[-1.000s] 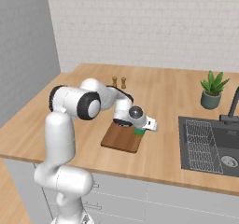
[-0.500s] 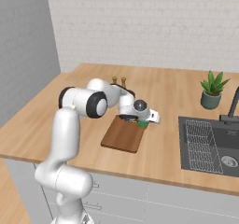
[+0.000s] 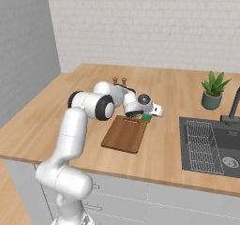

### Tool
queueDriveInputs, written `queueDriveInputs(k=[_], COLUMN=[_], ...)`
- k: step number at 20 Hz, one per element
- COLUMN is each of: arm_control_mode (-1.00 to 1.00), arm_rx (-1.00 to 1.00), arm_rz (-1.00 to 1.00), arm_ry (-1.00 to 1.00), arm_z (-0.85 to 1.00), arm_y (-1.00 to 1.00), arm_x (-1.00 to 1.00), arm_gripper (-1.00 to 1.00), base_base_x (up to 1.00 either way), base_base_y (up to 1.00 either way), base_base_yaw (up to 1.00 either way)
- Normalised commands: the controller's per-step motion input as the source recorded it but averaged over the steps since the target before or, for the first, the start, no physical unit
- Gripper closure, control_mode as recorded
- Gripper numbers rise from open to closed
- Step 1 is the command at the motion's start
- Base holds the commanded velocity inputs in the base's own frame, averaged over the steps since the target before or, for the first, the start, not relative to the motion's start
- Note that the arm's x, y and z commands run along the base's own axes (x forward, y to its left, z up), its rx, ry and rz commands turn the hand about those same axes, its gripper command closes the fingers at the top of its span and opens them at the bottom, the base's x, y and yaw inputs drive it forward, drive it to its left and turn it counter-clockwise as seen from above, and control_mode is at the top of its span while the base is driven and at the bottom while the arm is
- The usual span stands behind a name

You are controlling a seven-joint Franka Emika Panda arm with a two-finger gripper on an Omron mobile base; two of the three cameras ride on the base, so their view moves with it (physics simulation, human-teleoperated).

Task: Pick up the sponge from the counter and clean the cutting board by briefly scrubbing or pressing down on the cutting board. Once finished, release the sponge.

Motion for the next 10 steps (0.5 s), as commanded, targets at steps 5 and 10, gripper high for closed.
queueDriveInputs(k=[5, 10], arm_control_mode=[-1.0, -1.0], arm_rx=[0.0, 0.0], arm_rz=[0.0, 0.0], arm_ry=[0.0, 0.0], arm_z=[0.0, 0.0], arm_y=[0.0, 0.0], arm_x=[0.46, -0.19], arm_gripper=[1.0, 1.0], base_base_x=[0.0, 0.0], base_base_y=[0.0, 0.0], base_base_yaw=[0.0, 0.0])
